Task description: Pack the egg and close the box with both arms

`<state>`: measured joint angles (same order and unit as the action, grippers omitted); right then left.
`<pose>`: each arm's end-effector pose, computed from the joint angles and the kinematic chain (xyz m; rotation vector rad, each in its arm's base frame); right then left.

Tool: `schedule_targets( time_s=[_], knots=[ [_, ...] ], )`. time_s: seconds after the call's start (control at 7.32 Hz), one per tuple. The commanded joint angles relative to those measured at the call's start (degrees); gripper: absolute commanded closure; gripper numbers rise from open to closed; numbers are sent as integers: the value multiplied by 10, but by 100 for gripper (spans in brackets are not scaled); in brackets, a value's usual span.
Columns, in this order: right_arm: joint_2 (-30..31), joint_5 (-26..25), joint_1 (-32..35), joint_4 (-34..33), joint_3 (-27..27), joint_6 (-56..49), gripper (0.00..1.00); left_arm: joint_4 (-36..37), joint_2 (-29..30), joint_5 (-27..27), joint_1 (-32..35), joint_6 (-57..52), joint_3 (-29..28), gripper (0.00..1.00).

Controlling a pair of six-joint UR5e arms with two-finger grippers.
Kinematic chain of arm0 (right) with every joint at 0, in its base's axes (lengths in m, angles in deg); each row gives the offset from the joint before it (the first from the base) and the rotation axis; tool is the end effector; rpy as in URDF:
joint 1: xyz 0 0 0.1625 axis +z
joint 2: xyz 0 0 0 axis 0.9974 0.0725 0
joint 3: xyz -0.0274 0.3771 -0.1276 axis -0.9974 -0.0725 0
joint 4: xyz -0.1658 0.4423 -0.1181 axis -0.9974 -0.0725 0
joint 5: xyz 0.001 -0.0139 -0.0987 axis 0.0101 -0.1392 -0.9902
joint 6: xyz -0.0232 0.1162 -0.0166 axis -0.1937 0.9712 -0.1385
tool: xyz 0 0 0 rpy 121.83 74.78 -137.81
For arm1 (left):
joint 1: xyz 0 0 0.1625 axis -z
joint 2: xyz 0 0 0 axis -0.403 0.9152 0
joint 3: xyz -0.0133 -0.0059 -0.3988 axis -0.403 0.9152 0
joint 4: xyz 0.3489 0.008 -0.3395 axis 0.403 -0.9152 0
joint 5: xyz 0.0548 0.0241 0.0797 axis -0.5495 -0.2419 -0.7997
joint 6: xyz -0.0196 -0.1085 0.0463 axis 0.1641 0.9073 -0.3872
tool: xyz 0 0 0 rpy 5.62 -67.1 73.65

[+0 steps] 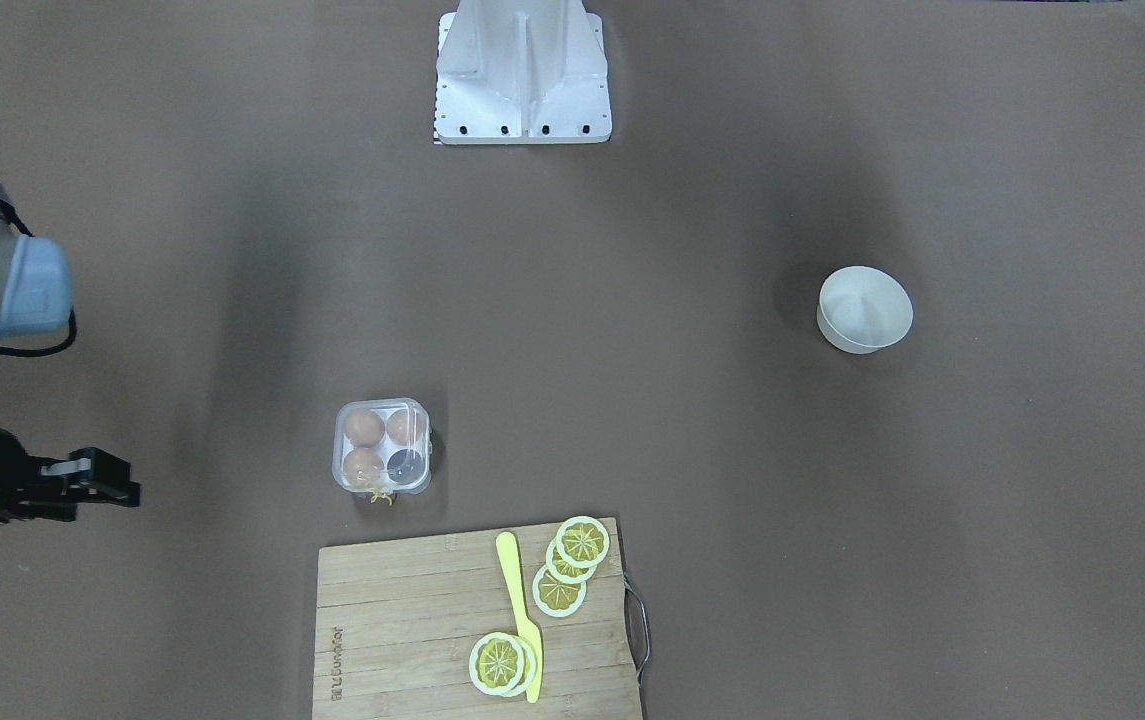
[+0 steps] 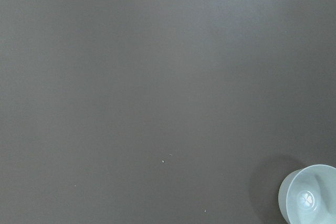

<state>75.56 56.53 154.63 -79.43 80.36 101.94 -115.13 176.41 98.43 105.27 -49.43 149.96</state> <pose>-0.2434 -0.7443 0.3730 0.0263 -0.9323 -0.1316 0.0412 -0.5716 0.4795 0.3013 0.9017 0.1360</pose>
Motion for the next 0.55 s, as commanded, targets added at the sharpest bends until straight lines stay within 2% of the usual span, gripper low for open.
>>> schedule_targets(
  time_s=[0.0,0.41],
  knots=[
    [97,-11,74,-2,40,-78,0,0,0,-2,0,0,-4,3],
    [185,-25,152,-1,44,-178,0,0,-1,-5,1,8,-4,3]
  ],
)
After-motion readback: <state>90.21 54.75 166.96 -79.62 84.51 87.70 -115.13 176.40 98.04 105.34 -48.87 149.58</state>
